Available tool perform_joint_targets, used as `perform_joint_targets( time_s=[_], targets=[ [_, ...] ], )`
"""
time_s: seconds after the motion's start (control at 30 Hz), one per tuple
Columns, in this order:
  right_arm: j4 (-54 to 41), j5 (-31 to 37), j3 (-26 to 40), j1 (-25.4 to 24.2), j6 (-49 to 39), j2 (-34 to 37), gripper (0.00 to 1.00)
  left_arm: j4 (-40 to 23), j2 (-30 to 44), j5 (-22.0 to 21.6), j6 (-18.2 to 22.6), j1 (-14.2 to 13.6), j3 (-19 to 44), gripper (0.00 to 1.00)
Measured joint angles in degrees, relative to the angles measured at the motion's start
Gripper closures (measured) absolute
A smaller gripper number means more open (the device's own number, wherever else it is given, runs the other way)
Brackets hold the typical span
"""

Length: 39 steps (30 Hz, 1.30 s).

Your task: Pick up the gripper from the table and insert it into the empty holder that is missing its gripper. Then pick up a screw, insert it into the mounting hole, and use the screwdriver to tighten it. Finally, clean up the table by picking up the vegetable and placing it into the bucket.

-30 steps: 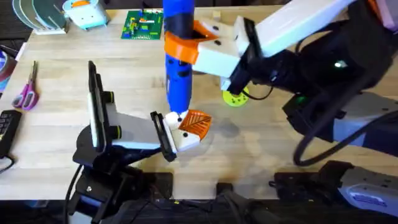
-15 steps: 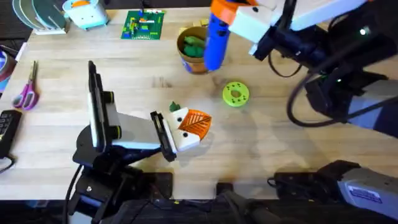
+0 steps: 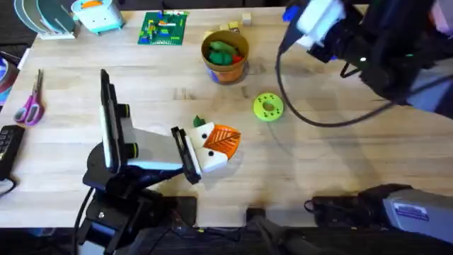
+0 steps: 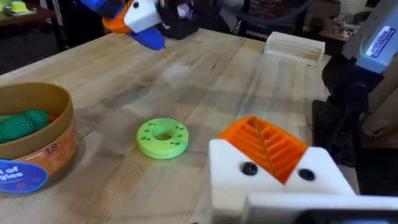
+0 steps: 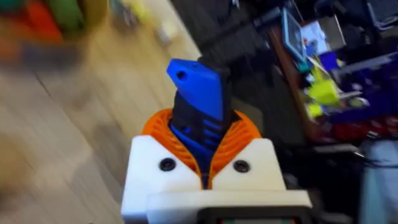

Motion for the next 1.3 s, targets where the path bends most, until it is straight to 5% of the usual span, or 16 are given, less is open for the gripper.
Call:
perform_joint_targets(
  time_s=[0.2, 0.43, 0.63, 0.8, 0.97, 1.03, 1.2, 1.3],
  targets=[
    [-1.21, 6.79, 0.03, -0.09, -18.27, 10.7, 0.978, 0.0, 0.0, 0.0, 0.0, 0.0, 0.0, 0.993],
    [-1.4, 8.32, 0.02, -0.09, -26.05, 16.99, 0.967, 0.0, 0.0, 0.0, -0.02, 0.0, 0.0, 0.993],
    [-7.83, 8.5, 0.24, -0.03, -27.69, 17.47, 0.721, 0.0, 0.0, 0.0, 0.0, 0.0, 0.0, 0.993],
    [-11.76, 9.25, 2.52, -0.02, -26.46, 15.97, 0.049, 0.0, 0.0, 0.0, -0.01, 0.0, 0.0, 0.993],
    [-13.02, 11.53, 2.7, 0.6, -19.07, 15.04, 0.01, 0.0, 0.0, 0.0, 0.0, 0.0, 0.0, 0.991],
    [-13.63, 11.9, 2.27, 1.16, -15.97, 13.98, 0.009, 0.02, 0.0, 0.0, 0.09, 0.0, 0.0, 0.86],
    [-13.92, 12.43, 1.93, 1.97, -4.87, 7.64, 0.009, 0.0, 0.0, 0.0, 0.11, 0.0, 0.0, 0.068],
    [-13.57, 12.56, 1.93, 1.97, 3.11, 2.42, 0.009, 0.0, 0.0, 0.0, 0.0, -0.02, 0.0, 0.01]
  ],
)
